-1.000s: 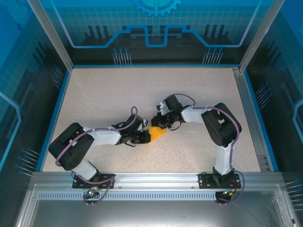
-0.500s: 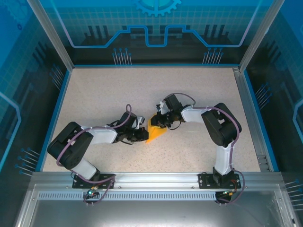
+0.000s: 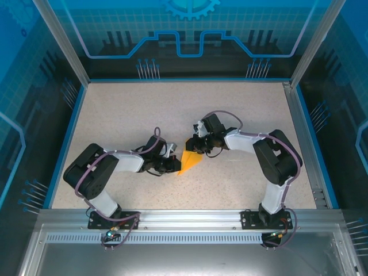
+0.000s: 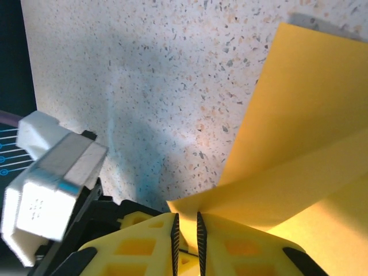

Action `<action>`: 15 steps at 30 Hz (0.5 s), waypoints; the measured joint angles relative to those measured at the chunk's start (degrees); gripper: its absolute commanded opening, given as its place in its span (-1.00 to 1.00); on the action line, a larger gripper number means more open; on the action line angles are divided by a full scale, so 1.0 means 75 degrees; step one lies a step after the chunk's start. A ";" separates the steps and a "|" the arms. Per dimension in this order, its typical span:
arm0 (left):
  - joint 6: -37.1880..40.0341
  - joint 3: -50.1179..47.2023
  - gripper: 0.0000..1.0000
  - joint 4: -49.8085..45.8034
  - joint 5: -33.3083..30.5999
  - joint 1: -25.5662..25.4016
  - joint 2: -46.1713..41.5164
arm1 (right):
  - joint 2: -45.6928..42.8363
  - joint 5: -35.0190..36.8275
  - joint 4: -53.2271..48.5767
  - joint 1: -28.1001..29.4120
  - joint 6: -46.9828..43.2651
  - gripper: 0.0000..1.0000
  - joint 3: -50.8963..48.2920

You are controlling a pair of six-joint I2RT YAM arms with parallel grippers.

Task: Fold a paper plane with a square sheet of paper (pick it up from the middle)
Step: Fourth fold the wing at the center of the table.

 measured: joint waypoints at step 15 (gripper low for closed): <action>0.0009 0.0242 -0.85 -0.0029 0.0831 0.0312 0.0420 | 0.0259 -0.0198 0.0256 0.0140 0.0242 -0.60 -0.0099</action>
